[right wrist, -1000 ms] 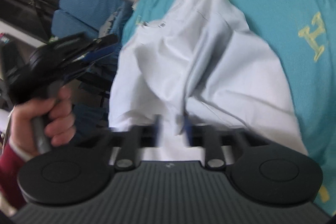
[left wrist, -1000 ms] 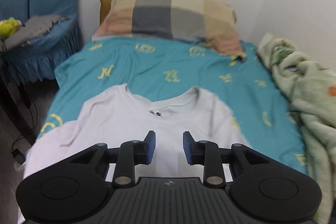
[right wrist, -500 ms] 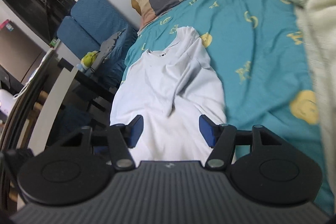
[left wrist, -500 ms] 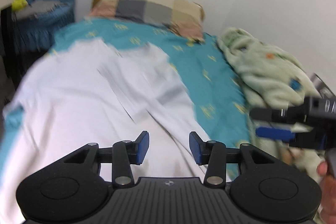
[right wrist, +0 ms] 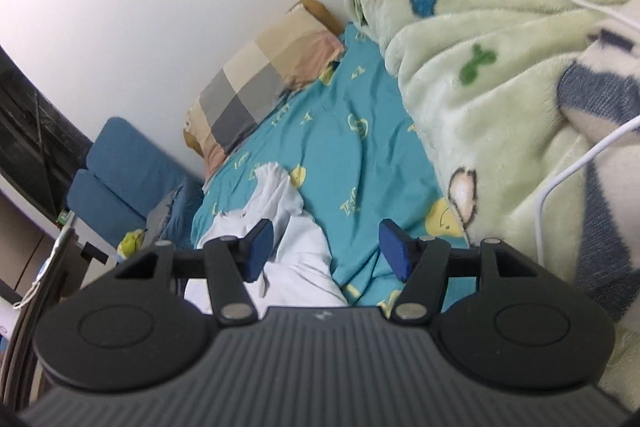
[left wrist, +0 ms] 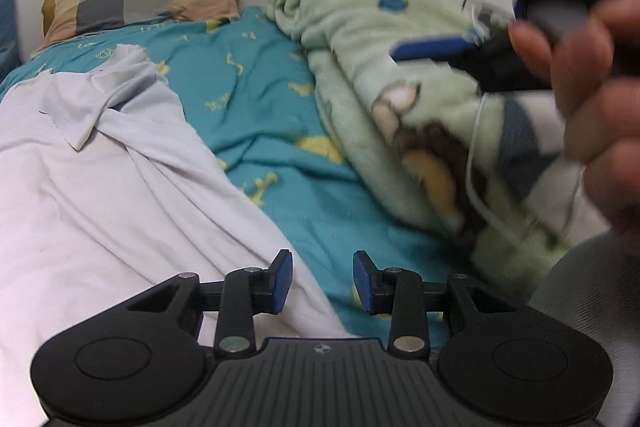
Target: Fold clothes
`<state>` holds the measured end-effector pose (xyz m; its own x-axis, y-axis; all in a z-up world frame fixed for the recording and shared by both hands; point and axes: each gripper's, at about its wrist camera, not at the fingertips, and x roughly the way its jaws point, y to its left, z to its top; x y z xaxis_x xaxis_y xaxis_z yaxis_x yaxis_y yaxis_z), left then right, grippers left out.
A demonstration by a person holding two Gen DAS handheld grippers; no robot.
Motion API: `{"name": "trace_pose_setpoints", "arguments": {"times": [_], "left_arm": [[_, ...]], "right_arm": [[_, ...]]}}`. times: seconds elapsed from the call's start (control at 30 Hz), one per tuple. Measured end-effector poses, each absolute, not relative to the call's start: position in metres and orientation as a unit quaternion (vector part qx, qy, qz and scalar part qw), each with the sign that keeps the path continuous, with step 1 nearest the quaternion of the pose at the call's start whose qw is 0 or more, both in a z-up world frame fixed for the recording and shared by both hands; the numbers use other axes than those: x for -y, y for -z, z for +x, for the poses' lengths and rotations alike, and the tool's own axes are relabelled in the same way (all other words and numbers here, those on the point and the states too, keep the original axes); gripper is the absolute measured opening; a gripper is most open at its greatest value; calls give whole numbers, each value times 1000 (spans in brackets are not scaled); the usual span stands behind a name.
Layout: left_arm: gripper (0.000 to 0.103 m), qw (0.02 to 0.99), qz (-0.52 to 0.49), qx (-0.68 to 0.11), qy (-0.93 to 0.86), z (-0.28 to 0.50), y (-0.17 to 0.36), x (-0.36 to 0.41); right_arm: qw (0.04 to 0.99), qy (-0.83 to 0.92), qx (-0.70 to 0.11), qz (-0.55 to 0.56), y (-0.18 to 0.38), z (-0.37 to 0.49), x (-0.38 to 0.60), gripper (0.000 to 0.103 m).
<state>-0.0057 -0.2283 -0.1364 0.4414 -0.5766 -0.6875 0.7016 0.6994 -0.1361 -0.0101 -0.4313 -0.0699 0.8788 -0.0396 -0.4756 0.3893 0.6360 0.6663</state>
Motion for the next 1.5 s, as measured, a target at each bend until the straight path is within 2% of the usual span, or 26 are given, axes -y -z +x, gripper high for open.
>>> {"name": "trace_pose_setpoints", "arguments": {"times": [0.1,0.23,0.27,0.3,0.33,0.5,0.73,0.87,1.07,1.1,1.17,1.2,1.27,1.33,1.5], "left_arm": [[39,839,92,-388,371,2,155,237],[37,839,82,-411,347,16,169,233],[33,839,80,-417,341,19,173,231],[14,838,77,-423,335,23,176,230],[2,840,73,-426,329,26,176,226],[2,820,-42,-455,344,43,153,181],[2,794,-203,-479,315,67,113,64],[2,804,-181,-503,261,73,131,33],[3,795,-163,-525,256,74,149,38],[5,797,-160,-521,260,73,146,38],[16,800,-161,-513,265,71,141,37],[25,803,-169,-505,266,74,136,34],[31,809,-185,-490,267,80,126,28],[43,815,-202,-474,267,87,116,22],[56,833,-236,-434,251,137,93,14]], "right_arm": [[877,115,-225,409,75,-4,432,62],[874,110,-231,413,80,1,434,62],[874,109,-231,414,81,1,435,62],[873,109,-232,416,82,2,435,62],[872,108,-232,418,82,2,436,62],[869,98,-230,427,82,0,437,62],[866,79,-260,420,85,11,427,62],[867,55,-297,396,88,26,412,62],[868,32,-339,361,91,41,390,62],[868,29,-346,356,92,44,387,62],[866,17,-360,346,94,52,379,62],[864,11,-366,346,95,55,375,61],[862,0,-374,342,95,56,366,61],[863,-18,-376,335,93,55,354,61],[860,-55,-402,311,101,57,323,61]]}}
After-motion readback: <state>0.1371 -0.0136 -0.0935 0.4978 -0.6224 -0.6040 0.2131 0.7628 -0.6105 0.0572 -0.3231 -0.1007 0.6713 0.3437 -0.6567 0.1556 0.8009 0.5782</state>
